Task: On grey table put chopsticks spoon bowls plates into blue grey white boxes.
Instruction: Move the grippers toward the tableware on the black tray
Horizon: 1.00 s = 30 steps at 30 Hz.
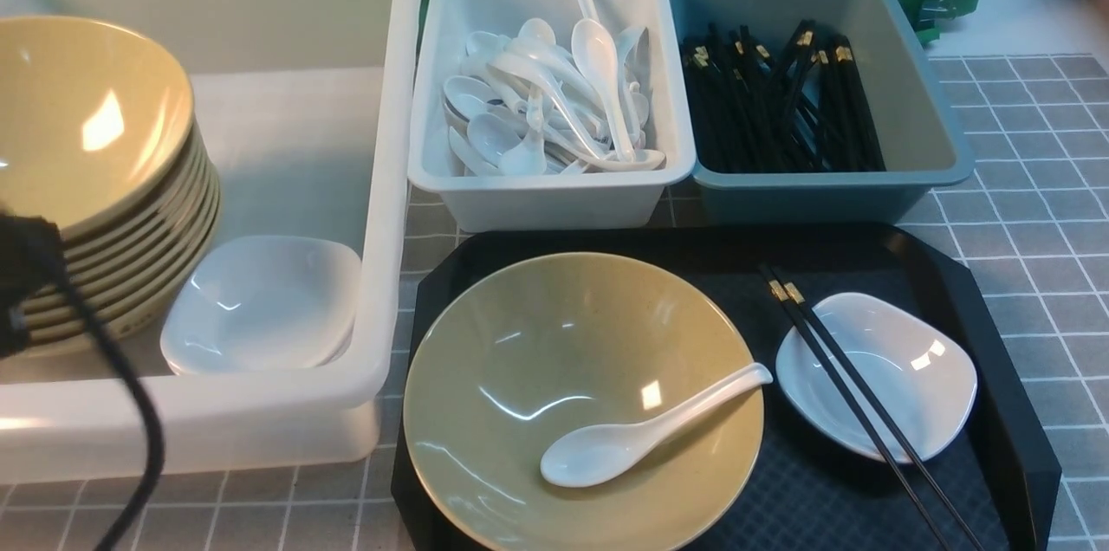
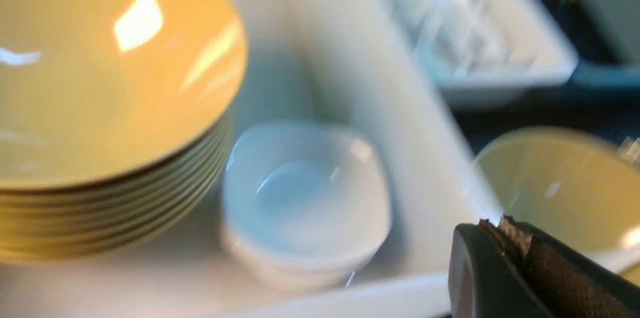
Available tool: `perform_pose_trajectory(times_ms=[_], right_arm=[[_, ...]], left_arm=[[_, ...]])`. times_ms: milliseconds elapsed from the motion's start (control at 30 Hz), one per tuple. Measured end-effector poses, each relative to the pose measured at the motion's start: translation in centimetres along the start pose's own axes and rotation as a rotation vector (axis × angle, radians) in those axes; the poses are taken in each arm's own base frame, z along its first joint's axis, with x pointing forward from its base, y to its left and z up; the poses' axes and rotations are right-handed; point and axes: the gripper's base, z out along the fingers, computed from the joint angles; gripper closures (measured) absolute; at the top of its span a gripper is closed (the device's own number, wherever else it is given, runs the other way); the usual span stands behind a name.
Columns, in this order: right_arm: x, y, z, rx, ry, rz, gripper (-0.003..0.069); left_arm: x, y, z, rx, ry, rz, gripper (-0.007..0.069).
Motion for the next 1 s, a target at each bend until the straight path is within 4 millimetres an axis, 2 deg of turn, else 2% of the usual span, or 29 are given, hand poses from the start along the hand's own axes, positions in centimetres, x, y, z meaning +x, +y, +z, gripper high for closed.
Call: perform_pose_trajectory(times_ms=[67, 133, 167, 200, 233, 300, 333, 400, 467, 533, 567, 600, 700, 800, 900, 1000], right_arm=[[-1.3, 0.2, 0.8, -0.028, 0.093, -0.056, 0.0626], [-2.3, 1.0, 2.4, -0.075, 0.189, -0.122, 0.0626], [-2.3, 1.0, 2.7, -0.076, 0.199, -0.122, 0.0626], [-2.8, 2.0, 4.1, -0.118, 0.250, -0.182, 0.0626], [-2.9, 2.2, 4.5, -0.123, 0.264, -0.188, 0.0626], [-2.8, 4.3, 7.1, -0.185, 0.358, -0.284, 0.0624], [-2.8, 4.4, 7.3, -0.188, 0.362, -0.291, 0.0624], [-2.8, 5.6, 8.9, -0.209, 0.402, -0.336, 0.0621], [-2.6, 6.7, 11.0, -0.225, 0.440, -0.372, 0.0601], [-2.7, 7.1, 11.9, -0.227, 0.461, -0.380, 0.0583], [-2.9, 7.4, 13.2, -0.222, 0.487, -0.370, 0.0524], [-2.9, 7.5, 13.5, -0.221, 0.495, -0.369, 0.0516], [-3.6, 8.0, 15.7, -0.208, 0.513, -0.337, 0.0357], [-4.2, 8.3, 17.2, -0.202, 0.501, -0.318, 0.0234], [-4.5, 8.7, 18.9, -0.201, 0.518, -0.317, 0.0153], [-4.3, 8.9, 20.1, -0.200, 0.543, -0.316, 0.0139]], left_arm=[[-0.9, 0.3, 0.8, -0.022, 0.096, 0.049, 0.0640], [-1.5, 0.2, 1.6, -0.023, 0.170, 0.125, 0.0640], [-1.6, 0.1, 1.9, -0.015, 0.183, 0.137, 0.0640], [-1.9, -0.5, 2.9, 0.011, 0.242, 0.201, 0.0640], [-2.0, -0.6, 3.0, 0.013, 0.250, 0.211, 0.0640], [-2.4, -2.4, 5.2, 0.082, 0.357, 0.321, 0.0640], [-2.6, -2.9, 5.7, 0.097, 0.378, 0.346, 0.0640], [-3.1, -4.2, 7.1, 0.127, 0.421, 0.415, 0.0640], [-3.7, -6.9, 9.3, 0.181, 0.469, 0.515, 0.0640], [-3.9, -7.8, 9.9, 0.194, 0.476, 0.545, 0.0640], [-4.1, -9.9, 11.0, 0.234, 0.487, 0.605, 0.0640], [-4.2, -10.3, 11.2, 0.242, 0.487, 0.616, 0.0640], [-4.3, -13.4, 12.5, 0.303, 0.472, 0.683, 0.0640], [-3.5, -15.3, 13.3, 0.339, 0.477, 0.725, 0.0640], [-2.8, -16.4, 14.1, 0.360, 0.497, 0.751, 0.0640], [-2.5, -16.6, 14.5, 0.362, 0.509, 0.754, 0.0640]])
